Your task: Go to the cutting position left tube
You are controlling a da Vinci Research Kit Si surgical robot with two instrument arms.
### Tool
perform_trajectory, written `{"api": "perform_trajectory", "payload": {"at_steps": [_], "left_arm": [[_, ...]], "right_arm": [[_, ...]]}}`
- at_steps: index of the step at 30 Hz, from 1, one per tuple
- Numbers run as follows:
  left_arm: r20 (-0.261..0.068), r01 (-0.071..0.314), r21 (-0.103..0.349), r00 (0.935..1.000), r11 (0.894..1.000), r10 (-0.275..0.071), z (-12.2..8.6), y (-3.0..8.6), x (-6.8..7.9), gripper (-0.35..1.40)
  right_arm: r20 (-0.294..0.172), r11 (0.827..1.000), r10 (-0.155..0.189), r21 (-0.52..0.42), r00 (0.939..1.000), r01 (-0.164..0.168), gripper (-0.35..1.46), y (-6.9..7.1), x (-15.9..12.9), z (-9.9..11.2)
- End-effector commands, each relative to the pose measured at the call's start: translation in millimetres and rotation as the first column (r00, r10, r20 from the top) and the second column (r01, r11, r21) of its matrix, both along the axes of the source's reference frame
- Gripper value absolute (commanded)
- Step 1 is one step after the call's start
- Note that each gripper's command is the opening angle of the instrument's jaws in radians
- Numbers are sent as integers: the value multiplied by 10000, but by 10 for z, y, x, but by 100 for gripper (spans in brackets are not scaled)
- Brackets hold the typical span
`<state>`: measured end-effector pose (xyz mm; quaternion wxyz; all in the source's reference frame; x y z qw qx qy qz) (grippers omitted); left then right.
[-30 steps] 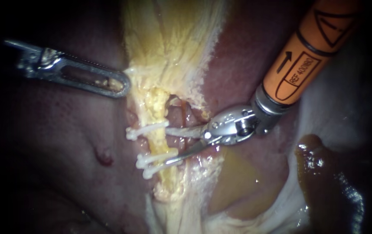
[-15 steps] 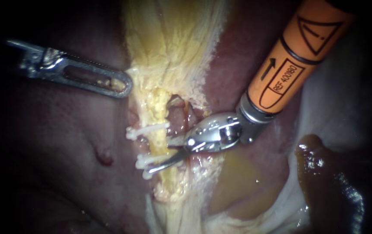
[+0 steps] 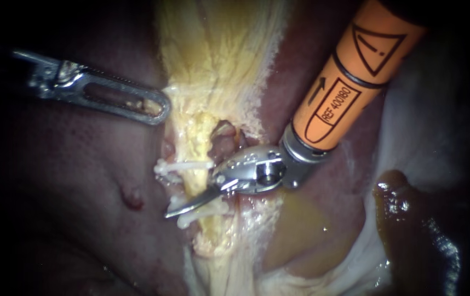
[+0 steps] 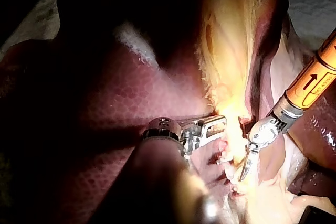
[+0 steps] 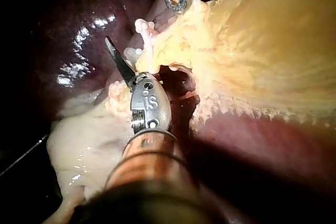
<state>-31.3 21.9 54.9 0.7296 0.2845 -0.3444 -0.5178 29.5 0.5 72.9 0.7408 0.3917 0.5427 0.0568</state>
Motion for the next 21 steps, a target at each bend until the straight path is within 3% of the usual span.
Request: {"api": "perform_trajectory", "payload": {"at_steps": [1,10,21], "left_arm": [[-2,-1,2,10000,10000,1,0,0,0,-35],[0,-3,1,10000,10000,3,0,0,0,-35],[4,-11,1,10000,10000,11,1,0,2,-35]], "right_arm": [[47,10000,-7,64,10000,7,143,-1,0,-1],[251,9985,45,547,9997,-59,143,-3,-1,-7],[-359,9948,23,1022,9994,14,143,-11,8,-51]]}}
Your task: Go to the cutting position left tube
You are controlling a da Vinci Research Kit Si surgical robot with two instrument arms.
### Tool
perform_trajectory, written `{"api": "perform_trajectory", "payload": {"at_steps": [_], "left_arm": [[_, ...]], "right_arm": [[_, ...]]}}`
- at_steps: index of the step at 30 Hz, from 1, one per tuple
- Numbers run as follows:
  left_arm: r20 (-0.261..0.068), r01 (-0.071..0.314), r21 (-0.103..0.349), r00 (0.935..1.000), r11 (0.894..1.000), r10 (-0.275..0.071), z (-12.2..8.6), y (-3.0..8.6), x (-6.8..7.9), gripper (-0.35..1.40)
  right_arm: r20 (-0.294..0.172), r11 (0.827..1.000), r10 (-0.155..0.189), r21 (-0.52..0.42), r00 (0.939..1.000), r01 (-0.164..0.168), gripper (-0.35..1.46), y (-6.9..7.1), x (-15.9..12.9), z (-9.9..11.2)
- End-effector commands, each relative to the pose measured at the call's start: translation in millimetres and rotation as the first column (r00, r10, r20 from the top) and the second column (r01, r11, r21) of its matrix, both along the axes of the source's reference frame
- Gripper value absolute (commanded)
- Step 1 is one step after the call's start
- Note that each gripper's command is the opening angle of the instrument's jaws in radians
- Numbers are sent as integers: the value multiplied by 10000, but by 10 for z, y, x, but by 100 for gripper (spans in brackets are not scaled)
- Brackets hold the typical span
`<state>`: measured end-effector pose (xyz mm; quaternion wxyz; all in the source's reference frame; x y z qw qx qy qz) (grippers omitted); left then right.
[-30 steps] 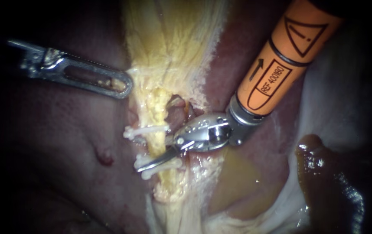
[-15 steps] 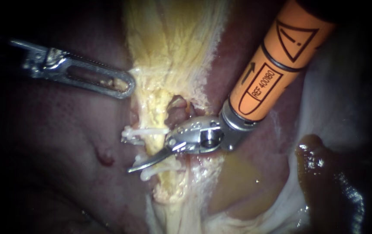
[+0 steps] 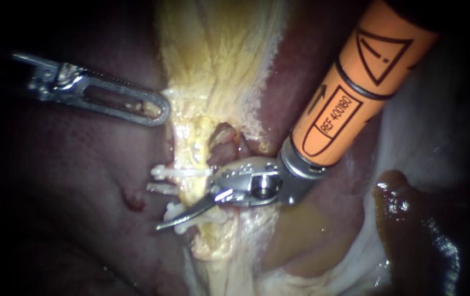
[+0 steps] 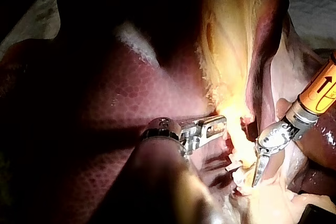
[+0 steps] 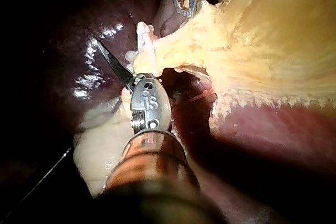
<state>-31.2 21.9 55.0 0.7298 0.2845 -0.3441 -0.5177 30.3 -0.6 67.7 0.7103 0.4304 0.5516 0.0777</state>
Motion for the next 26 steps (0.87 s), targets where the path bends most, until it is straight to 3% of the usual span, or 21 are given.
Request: {"api": "perform_trajectory", "payload": {"at_steps": [1,7,26], "left_arm": [[10,-5,1,10000,10000,5,0,0,0,-35],[10,-5,1,10000,10000,5,0,0,0,-35],[10,-5,1,10000,10000,5,1,0,0,-35]], "right_arm": [[-45,10000,22,15,10000,-22,143,0,1,-3],[-156,9998,86,175,9998,-84,143,2,3,-18],[-156,9998,86,174,9998,-84,143,4,2,-14]]}}
